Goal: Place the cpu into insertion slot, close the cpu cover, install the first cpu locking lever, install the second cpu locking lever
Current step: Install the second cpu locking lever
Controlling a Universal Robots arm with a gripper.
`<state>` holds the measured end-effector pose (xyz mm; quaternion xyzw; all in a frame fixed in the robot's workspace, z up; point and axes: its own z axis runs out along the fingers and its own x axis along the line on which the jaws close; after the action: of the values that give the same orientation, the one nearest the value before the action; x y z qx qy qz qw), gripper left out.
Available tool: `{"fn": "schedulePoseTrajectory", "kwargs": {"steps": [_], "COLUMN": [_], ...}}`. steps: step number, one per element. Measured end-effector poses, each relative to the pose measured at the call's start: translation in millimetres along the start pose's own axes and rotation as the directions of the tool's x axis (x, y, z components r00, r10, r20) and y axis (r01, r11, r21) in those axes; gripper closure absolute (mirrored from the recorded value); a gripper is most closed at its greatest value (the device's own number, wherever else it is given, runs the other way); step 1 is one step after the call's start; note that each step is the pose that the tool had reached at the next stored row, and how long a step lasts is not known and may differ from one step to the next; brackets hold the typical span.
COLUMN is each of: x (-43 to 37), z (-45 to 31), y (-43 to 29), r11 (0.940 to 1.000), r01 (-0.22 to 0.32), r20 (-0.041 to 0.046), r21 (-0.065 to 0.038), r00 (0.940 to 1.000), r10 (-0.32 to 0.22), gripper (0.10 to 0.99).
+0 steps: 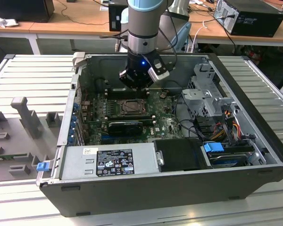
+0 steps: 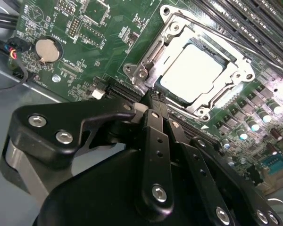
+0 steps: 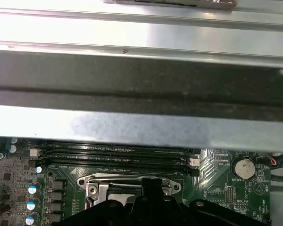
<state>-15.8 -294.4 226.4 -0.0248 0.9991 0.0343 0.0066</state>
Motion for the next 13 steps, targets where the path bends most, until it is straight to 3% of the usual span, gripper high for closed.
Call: {"fn": "schedulePoseTrajectory", "kwargs": {"steps": [13], "x": [0.2], "z": [-4.0], "y": [-5.1], "r11": [1.0000], "r01": [0.000], "r20": [-0.0001], "r21": [0.000], "r00": [1.0000], "r10": [0.000], "gripper": [0.980]}}
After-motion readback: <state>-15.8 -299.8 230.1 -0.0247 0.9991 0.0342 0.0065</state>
